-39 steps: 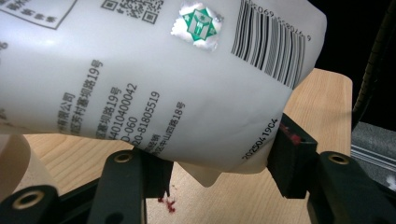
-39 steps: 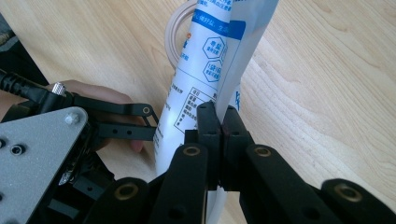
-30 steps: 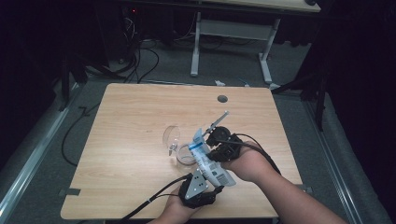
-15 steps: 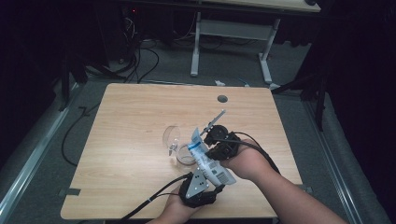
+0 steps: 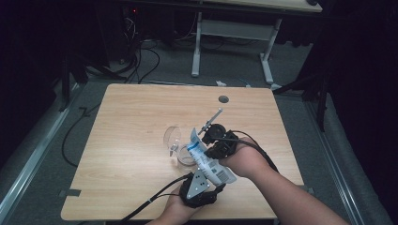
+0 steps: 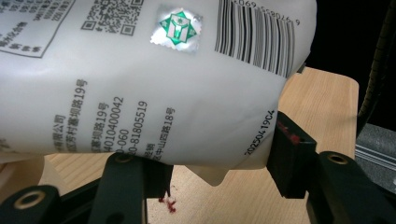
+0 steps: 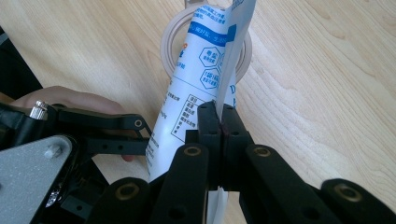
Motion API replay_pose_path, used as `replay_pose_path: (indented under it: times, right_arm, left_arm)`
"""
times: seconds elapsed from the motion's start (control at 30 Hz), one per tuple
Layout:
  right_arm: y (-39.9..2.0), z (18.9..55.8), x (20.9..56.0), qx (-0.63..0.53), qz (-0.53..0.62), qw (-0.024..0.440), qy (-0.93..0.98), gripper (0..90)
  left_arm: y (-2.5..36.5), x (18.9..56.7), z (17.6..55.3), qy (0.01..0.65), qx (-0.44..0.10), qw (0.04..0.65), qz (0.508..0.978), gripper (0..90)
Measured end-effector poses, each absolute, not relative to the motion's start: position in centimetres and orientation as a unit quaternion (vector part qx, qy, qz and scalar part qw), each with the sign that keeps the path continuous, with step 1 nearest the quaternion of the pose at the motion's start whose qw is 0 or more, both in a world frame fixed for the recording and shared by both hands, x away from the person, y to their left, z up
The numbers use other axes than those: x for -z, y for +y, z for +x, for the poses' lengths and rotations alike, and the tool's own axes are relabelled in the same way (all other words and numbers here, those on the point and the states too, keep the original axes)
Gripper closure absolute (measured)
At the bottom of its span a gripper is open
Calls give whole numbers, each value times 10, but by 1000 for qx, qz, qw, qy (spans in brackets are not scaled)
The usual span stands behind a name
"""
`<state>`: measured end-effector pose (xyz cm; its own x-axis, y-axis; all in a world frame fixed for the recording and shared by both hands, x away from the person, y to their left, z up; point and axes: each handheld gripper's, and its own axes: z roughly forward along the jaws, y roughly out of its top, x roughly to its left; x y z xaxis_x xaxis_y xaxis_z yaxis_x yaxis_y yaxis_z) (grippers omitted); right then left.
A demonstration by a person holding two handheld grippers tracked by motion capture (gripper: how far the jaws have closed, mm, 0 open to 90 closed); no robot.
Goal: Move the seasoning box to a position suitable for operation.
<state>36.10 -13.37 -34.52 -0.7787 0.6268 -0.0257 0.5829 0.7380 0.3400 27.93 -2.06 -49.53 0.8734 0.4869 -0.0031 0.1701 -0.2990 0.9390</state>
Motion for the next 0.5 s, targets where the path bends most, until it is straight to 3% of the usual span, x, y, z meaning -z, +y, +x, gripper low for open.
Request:
replay_pose_path:
  times: [0.5]
  right_arm:
    - [-132, 366, 348, -160, 324, 68, 930, 900]
  left_arm:
    - [-22, 495, 280, 211, -142, 557, 791, 486]
